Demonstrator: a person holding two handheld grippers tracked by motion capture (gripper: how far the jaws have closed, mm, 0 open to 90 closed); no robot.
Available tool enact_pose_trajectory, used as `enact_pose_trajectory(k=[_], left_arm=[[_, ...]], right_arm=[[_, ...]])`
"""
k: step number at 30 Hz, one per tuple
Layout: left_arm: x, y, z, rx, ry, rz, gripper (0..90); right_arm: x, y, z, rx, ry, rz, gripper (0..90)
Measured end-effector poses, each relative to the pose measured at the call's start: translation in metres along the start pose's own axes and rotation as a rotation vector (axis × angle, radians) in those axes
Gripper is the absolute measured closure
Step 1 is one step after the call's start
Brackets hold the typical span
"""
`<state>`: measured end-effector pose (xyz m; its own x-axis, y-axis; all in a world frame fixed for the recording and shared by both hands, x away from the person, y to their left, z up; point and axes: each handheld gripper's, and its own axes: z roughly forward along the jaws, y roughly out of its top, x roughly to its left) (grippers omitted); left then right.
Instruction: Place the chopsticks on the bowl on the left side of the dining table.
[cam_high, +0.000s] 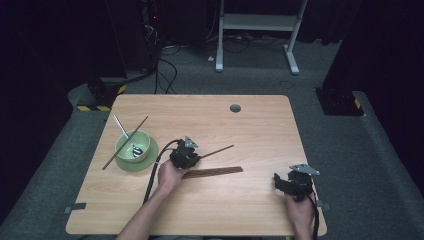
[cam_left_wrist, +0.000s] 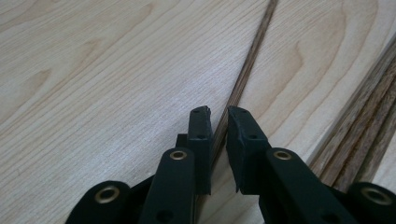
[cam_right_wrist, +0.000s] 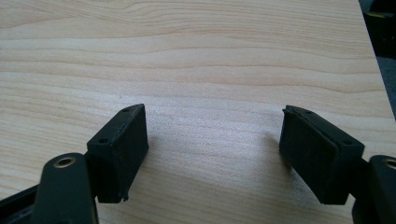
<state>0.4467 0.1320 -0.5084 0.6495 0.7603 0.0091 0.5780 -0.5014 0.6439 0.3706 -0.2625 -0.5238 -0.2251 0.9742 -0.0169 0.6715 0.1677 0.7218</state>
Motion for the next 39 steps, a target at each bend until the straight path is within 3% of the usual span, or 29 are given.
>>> enact_pose_trajectory(k=[14, 39], left_arm=[[0.014, -0.003, -0.003, 0.007, 0.012, -0.018, 82.1], [0.02, -0.006, -0.005, 0.006, 0.017, -0.031, 83.3]], right_arm=[[0.0, 0.0, 0.0, 0.0, 0.0, 0.0, 23.5], [0.0, 0.0, 0.0, 0.001, 0.0, 0.002, 23.5]])
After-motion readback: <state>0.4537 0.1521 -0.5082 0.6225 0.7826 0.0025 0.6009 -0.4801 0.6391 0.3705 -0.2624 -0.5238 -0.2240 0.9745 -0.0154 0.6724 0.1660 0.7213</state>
